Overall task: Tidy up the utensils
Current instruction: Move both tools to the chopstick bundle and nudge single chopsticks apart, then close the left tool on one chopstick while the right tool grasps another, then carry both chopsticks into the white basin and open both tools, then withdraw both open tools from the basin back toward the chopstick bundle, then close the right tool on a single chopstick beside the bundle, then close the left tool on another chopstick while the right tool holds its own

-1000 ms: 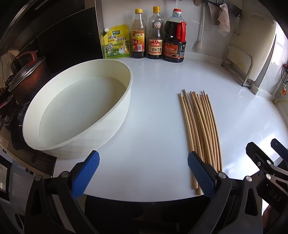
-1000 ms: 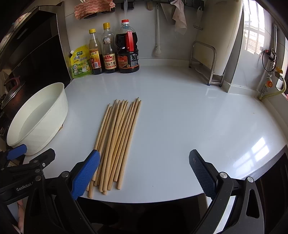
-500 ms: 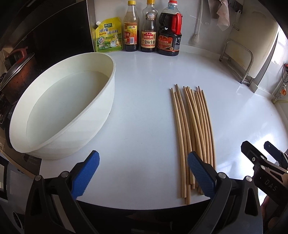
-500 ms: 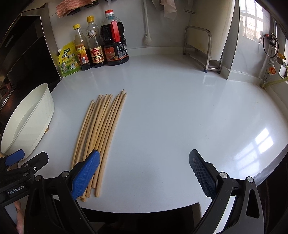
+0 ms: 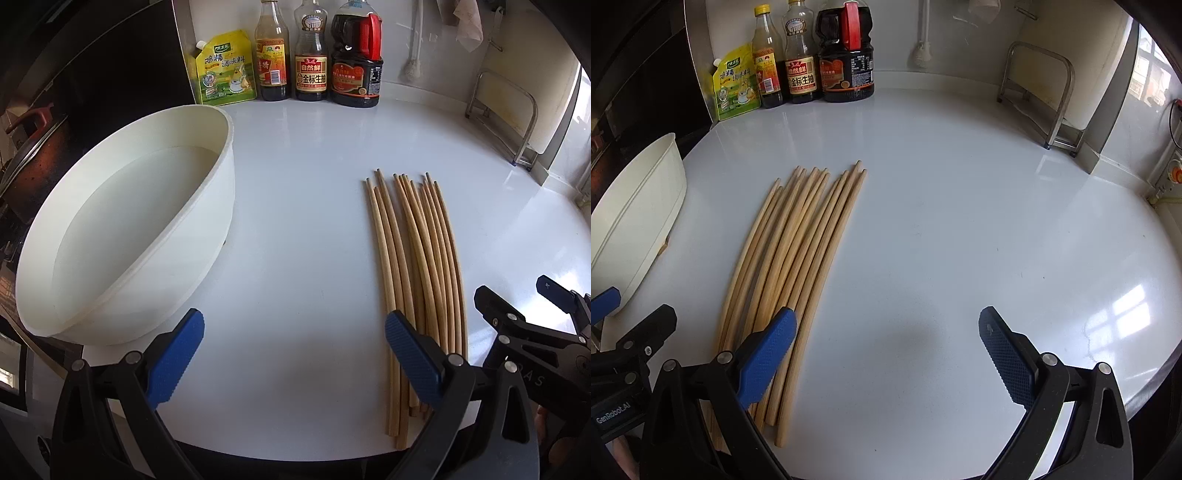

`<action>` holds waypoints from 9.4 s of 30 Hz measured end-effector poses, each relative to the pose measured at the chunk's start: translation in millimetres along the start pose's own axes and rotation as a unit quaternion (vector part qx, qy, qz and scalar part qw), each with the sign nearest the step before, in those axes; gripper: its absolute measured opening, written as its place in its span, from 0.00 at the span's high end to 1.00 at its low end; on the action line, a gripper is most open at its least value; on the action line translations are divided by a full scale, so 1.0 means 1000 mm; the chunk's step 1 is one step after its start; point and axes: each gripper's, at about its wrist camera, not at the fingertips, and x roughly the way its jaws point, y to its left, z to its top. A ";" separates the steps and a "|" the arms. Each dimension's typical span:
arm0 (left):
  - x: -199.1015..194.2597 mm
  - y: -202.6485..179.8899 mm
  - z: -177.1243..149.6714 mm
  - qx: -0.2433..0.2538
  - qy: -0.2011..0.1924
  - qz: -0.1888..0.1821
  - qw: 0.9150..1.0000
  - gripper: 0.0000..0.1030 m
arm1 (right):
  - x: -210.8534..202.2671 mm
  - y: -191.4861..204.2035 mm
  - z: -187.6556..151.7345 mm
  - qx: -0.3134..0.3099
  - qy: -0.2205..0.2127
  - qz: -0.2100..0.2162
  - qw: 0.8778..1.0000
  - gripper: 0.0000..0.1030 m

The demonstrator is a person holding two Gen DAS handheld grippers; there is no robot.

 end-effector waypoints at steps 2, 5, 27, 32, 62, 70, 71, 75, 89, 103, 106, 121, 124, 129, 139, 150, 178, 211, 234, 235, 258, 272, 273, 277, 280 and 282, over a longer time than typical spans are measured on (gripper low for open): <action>0.001 0.002 0.001 -0.002 0.000 0.001 1.000 0.06 | 0.004 0.002 0.001 -0.005 0.004 -0.004 1.000 0.08; 0.004 0.003 0.001 -0.004 0.002 -0.004 1.000 0.06 | 0.008 0.005 0.001 -0.012 0.009 -0.012 1.000 0.08; 0.026 -0.015 0.001 -0.003 0.012 -0.019 1.000 0.06 | 0.013 -0.029 -0.007 -0.007 0.012 -0.034 0.999 0.08; 0.030 -0.021 0.000 0.008 0.013 -0.016 1.000 0.06 | 0.010 -0.032 -0.007 -0.003 0.006 -0.026 1.000 0.08; 0.056 -0.028 0.027 0.004 0.026 -0.031 0.999 0.33 | 0.023 -0.024 0.010 -0.027 -0.022 -0.004 0.999 0.48; 0.048 -0.037 0.024 0.020 0.033 -0.077 0.996 0.93 | 0.021 -0.009 0.010 -0.055 -0.018 0.023 0.998 0.94; 0.048 -0.037 0.024 0.020 0.033 -0.080 0.996 0.93 | 0.021 -0.010 0.010 -0.050 -0.018 0.027 0.998 0.94; 0.045 -0.033 0.023 0.014 0.039 -0.095 0.995 0.93 | 0.019 -0.021 0.009 -0.014 -0.015 0.048 0.999 0.94; -0.021 -0.010 0.042 0.008 -0.002 -0.146 0.989 0.93 | -0.033 -0.005 0.021 0.009 -0.065 0.099 0.993 0.94; -0.085 0.101 0.076 -0.029 -0.089 -0.100 0.990 0.93 | -0.076 0.104 0.082 -0.054 -0.113 0.190 0.974 0.94; -0.081 0.133 0.081 -0.044 -0.095 -0.076 0.992 0.93 | -0.074 0.143 0.096 -0.074 -0.109 0.210 0.969 0.94; -0.001 0.233 0.090 -0.109 -0.049 -0.044 0.992 0.93 | -0.018 0.269 0.119 -0.126 -0.019 0.239 0.963 0.94; 0.016 0.238 0.088 -0.115 -0.032 -0.047 0.992 0.93 | 0.000 0.277 0.114 -0.128 0.006 0.232 0.964 0.94; 0.034 0.238 0.080 -0.117 -0.014 -0.050 0.992 0.93 | 0.017 0.279 0.106 -0.128 0.028 0.221 0.966 0.94; 0.024 0.244 0.070 -0.128 -0.031 -0.039 0.991 0.53 | 0.008 0.266 0.099 -0.119 0.000 0.202 0.972 0.81; -0.013 0.234 0.046 -0.129 -0.053 -0.030 0.990 0.52 | -0.031 0.237 0.071 -0.101 -0.038 0.202 0.973 0.78; -0.063 0.073 -0.007 -0.027 -0.074 -0.109 0.991 0.44 | -0.070 0.042 -0.024 0.011 -0.059 0.080 0.995 0.66; 0.016 0.018 -0.005 -0.016 0.006 -0.118 0.993 0.32 | 0.007 0.018 -0.004 0.013 -0.015 0.051 0.998 0.60; 0.028 0.004 0.002 -0.020 0.009 -0.122 0.992 0.32 | 0.006 0.009 -0.012 -0.005 -0.012 0.029 0.999 0.93; 0.029 0.002 0.003 -0.019 0.010 -0.123 0.992 0.32 | 0.005 0.007 -0.013 -0.003 -0.013 0.031 0.999 0.93; 0.047 -0.024 0.006 0.019 0.006 -0.082 0.996 0.30 | -0.007 -0.027 -0.023 0.025 -0.022 0.031 0.999 0.93; 0.053 -0.035 0.014 0.039 0.005 -0.057 0.998 0.35 | 0.000 -0.025 -0.013 0.013 -0.024 0.024 0.999 0.67; 0.053 -0.035 0.015 0.040 0.005 -0.057 0.998 0.40 | 0.001 -0.025 -0.012 0.011 -0.024 0.019 0.999 0.67; 0.052 -0.040 0.016 0.045 0.002 -0.063 0.997 0.52 | 0.009 -0.022 -0.009 0.003 -0.018 0.007 1.000 0.67; 0.050 -0.042 0.014 0.049 0.000 -0.068 0.996 0.64 | 0.012 -0.019 -0.007 -0.005 -0.020 0.004 1.000 0.67; 0.049 -0.044 0.014 0.050 0.001 -0.073 0.996 0.74 | 0.013 -0.016 -0.006 -0.009 -0.022 0.004 1.000 0.67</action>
